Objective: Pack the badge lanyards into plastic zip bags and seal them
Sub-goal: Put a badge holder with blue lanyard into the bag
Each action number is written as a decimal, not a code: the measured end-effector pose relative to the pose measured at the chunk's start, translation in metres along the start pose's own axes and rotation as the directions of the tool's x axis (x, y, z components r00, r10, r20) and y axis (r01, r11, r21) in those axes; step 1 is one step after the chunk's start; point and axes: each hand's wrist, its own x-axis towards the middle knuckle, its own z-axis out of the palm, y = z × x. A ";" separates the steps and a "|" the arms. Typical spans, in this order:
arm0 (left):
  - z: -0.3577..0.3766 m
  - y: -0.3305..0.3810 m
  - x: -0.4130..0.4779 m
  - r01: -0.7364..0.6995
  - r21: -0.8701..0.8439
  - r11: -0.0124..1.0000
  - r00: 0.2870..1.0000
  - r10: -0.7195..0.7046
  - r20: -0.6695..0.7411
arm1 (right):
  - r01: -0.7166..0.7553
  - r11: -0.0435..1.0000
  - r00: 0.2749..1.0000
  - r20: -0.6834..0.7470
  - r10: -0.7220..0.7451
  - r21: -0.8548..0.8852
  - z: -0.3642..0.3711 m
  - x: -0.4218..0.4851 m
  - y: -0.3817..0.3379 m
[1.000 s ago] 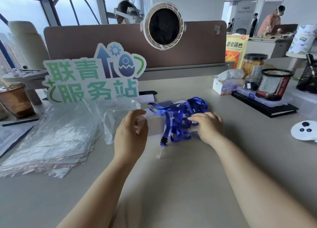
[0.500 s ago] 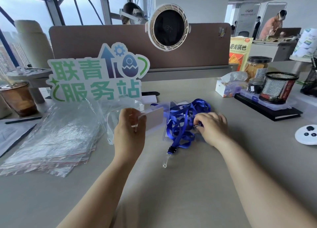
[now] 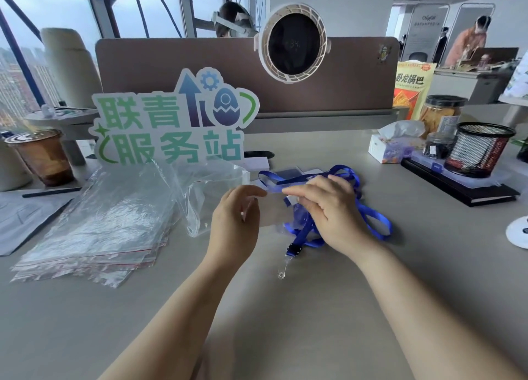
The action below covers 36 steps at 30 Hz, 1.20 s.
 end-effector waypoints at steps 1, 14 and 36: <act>0.000 0.001 0.000 -0.005 -0.018 1.000 1.000 0.005 0.004 | 0.014 1.000 1.000 -0.003 -0.014 -0.027 0.001 0.001 -0.003; -0.006 0.006 0.003 0.075 -0.083 0.994 0.994 -0.068 0.089 | -0.213 0.962 0.973 -0.050 0.224 0.169 -0.006 0.006 -0.007; -0.021 0.001 0.012 0.048 -0.041 0.998 0.998 -0.047 0.033 | -0.218 0.955 0.976 0.063 0.210 0.200 -0.004 0.007 -0.028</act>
